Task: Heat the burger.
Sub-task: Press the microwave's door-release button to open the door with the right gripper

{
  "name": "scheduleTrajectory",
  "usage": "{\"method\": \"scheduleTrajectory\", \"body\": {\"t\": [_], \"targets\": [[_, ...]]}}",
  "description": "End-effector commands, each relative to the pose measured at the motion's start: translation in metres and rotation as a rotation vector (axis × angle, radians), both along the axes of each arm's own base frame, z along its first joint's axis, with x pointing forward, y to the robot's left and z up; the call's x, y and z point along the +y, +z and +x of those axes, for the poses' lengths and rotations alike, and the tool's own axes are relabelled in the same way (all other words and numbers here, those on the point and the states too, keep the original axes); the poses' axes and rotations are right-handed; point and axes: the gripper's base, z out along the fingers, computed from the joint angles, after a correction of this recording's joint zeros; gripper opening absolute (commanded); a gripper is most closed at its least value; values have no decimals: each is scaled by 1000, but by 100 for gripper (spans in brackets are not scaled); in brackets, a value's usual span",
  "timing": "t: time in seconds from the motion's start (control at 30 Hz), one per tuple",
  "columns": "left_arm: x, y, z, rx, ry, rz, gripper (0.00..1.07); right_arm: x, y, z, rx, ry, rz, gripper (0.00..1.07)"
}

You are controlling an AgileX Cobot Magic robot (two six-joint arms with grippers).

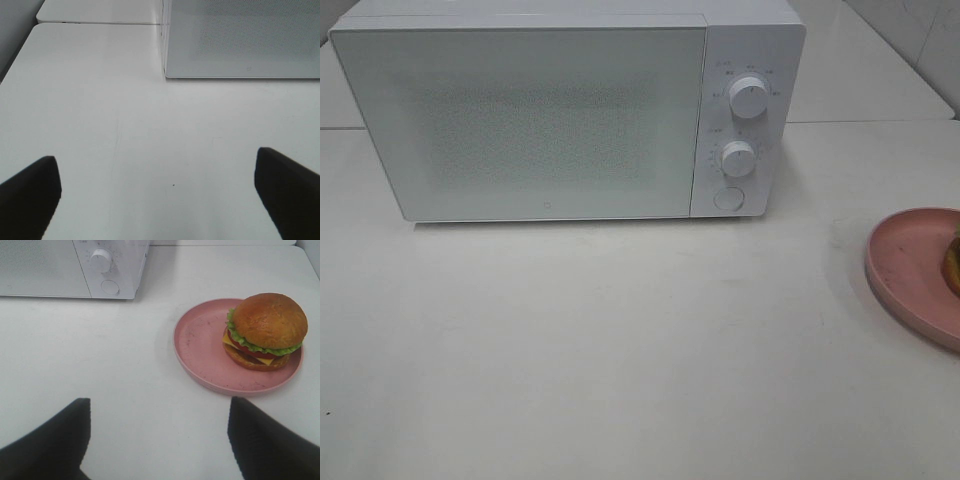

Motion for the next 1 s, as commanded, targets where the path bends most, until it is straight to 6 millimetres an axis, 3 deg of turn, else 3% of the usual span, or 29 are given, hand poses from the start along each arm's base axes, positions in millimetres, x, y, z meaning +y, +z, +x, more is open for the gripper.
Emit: {"method": "scheduleTrajectory", "body": {"t": [0.03,0.67,1.0], "targets": [[-1,0,-3,-28,-4,-8,101,0,1,-4,-37,-3,1,74],[-1,0,-3,-28,-4,-8,101,0,8,0,-30,-7,7,74],[-1,0,-3,-28,-4,-8,101,3,19,31,53,-9,0,74]]}}
